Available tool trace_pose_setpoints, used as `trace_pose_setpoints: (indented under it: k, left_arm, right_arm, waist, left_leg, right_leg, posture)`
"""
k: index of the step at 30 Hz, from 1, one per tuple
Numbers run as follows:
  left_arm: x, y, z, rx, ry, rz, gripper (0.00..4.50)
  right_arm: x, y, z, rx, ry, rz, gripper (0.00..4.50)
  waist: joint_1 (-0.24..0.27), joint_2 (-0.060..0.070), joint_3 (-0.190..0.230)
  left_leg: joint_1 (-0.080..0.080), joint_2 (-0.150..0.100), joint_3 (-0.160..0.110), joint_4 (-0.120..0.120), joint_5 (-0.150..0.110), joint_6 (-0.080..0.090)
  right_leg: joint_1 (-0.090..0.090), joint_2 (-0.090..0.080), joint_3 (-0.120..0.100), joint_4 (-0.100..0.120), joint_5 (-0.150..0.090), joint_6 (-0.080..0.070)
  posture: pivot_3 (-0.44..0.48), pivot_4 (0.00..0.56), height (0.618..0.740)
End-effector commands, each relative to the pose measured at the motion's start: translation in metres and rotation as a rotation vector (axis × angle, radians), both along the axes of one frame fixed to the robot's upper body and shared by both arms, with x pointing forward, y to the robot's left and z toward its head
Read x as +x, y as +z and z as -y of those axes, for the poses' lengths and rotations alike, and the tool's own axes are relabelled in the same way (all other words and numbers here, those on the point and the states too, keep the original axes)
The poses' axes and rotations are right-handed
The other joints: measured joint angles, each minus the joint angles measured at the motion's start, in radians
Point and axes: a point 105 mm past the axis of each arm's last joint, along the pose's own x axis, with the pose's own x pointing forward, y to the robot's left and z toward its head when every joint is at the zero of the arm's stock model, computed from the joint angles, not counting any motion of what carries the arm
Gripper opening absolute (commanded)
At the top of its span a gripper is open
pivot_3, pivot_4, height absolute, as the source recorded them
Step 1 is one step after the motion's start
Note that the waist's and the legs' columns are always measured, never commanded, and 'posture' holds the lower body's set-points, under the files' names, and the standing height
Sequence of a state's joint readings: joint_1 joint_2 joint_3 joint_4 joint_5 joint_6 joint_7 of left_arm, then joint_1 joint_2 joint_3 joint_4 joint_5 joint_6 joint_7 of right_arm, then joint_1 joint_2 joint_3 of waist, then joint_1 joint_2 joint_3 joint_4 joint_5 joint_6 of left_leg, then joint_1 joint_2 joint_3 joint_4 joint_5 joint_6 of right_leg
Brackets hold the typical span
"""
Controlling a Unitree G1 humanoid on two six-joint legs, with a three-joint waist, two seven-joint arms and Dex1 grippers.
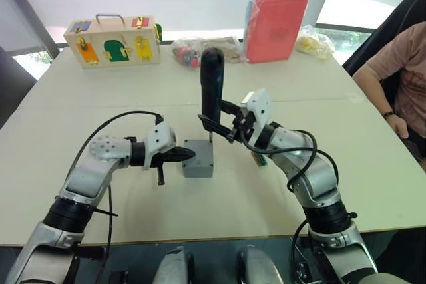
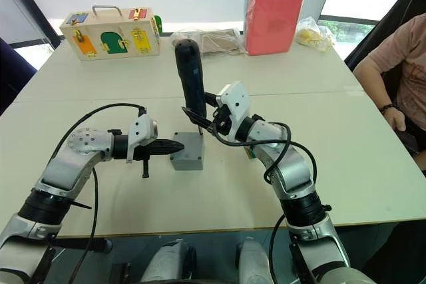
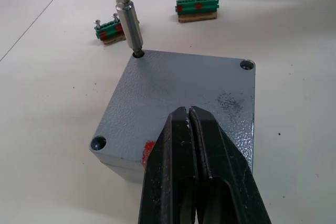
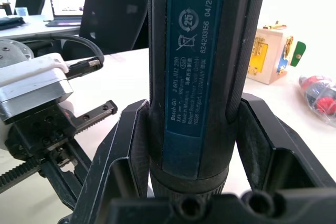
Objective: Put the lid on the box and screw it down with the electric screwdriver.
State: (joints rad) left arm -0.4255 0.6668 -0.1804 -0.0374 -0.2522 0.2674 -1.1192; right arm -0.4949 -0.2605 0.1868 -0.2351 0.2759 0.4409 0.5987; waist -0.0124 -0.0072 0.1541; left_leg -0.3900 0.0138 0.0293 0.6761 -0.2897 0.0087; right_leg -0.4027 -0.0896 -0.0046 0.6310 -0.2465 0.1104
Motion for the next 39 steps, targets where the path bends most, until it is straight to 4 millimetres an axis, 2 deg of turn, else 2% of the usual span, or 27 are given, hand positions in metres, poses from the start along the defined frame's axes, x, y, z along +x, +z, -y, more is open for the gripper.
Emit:
trace_pose_setpoints:
  k: [1,10,14,17,39]
  left_arm:
    - [-0.003,-0.012,-0.001,0.026,-0.002,-0.031,0.0]
    - [-0.003,-0.015,-0.001,0.036,-0.004,-0.037,0.0]
    - [-0.002,-0.017,-0.001,0.043,-0.004,-0.037,0.0]
    - [-0.003,-0.02,-0.001,0.053,-0.007,-0.038,0.0]
    - [-0.005,-0.028,-0.002,0.069,-0.013,-0.039,0.0]
  right_arm:
    - [0.0,-0.052,0.001,-0.117,-0.019,-0.182,1.85]
    - [-0.002,-0.068,0.003,-0.161,-0.034,-0.237,1.85]
    - [-0.001,-0.071,0.004,-0.16,-0.048,-0.267,1.85]
    - [0.001,-0.076,0.006,-0.149,-0.074,-0.317,1.85]
    - [0.003,-0.075,0.007,-0.184,-0.083,-0.322,1.85]
  waist:
    - [0.0,0.0,-0.004]
    - [0.0,-0.004,-0.018]
    - [0.0,-0.005,-0.019]
    - [0.0,-0.004,-0.021]
    - [0.0,-0.003,-0.033]
  left_leg:
    - [0.001,0.0,0.0,-0.001,0.0,0.0]
    - [0.003,0.0,0.0,-0.005,0.0,0.0]
    - [0.017,0.001,0.0,-0.012,0.0,0.0]
    - [0.018,0.002,0.0,-0.013,-0.001,0.001]
    - [0.018,0.003,-0.001,-0.015,-0.001,0.001]
  right_leg:
    - [0.0,0.0,0.0,0.0,0.0,0.0]
    - [0.001,0.0,0.0,-0.001,-0.001,-0.002]
    - [0.011,0.0,0.0,-0.002,-0.007,-0.009]
    - [0.012,0.0,0.0,-0.002,-0.008,-0.01]
    - [0.011,-0.003,-0.001,-0.002,-0.01,-0.014]
  posture:
    - [0.0,0.15,0.73]
    - [0.0,0.15,0.73]
    - [0.0,0.15,0.73]
    - [0.0,0.15,0.73]
    - [0.0,0.15,0.73]
